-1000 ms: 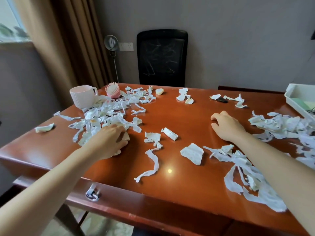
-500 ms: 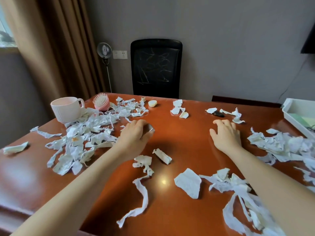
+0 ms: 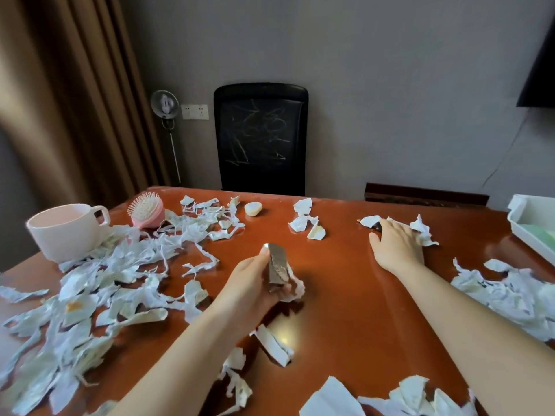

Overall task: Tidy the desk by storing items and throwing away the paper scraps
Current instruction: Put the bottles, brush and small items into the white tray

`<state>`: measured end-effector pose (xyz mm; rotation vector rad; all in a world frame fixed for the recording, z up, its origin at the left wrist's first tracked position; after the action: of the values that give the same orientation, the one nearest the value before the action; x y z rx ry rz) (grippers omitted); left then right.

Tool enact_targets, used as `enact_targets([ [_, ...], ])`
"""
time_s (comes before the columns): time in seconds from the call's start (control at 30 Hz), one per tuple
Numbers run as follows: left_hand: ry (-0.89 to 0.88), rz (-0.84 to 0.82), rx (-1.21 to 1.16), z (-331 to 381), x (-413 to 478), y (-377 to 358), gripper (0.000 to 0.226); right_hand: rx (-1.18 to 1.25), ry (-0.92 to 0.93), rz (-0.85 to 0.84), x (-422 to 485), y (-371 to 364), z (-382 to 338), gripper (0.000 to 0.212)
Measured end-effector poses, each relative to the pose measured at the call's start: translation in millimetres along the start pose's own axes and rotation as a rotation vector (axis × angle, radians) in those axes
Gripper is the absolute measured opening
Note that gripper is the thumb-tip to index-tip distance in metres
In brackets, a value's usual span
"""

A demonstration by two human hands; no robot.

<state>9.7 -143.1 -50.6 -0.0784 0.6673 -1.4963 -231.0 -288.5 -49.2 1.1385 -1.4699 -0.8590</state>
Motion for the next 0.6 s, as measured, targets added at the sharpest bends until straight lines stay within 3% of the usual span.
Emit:
enact_targets([
  [0.1,-0.008,0.066,-0.036,0,8,10,0.027,-0.011,0.013,0.025,7,0,-1,0.042],
  [0.33,-0.195,0.127,0.336,7,9,16,0.014,0.086,0.079,0.091,6,6,-9,0.022],
  [0.47,-0.371,0.189,0.516,20,1,16,0.009,0.211,0.105,0.087,1,8,-12,0.022],
  [0.6,-0.426,0.184,0.587,24,-6,12,0.013,0.206,0.116,0.103,-13,15,-13,0.024],
])
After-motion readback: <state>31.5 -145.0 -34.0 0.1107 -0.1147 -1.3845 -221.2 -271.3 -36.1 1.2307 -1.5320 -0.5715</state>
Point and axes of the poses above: each hand's wrist, its own x-axis towards the middle knuckle, its own y-axis out of the back of the hand, z = x × y, the point moved 8 cm from there along x, towards the middle knuckle, and after that the axes turned 8 degrees about y, right-handed, at the moved point
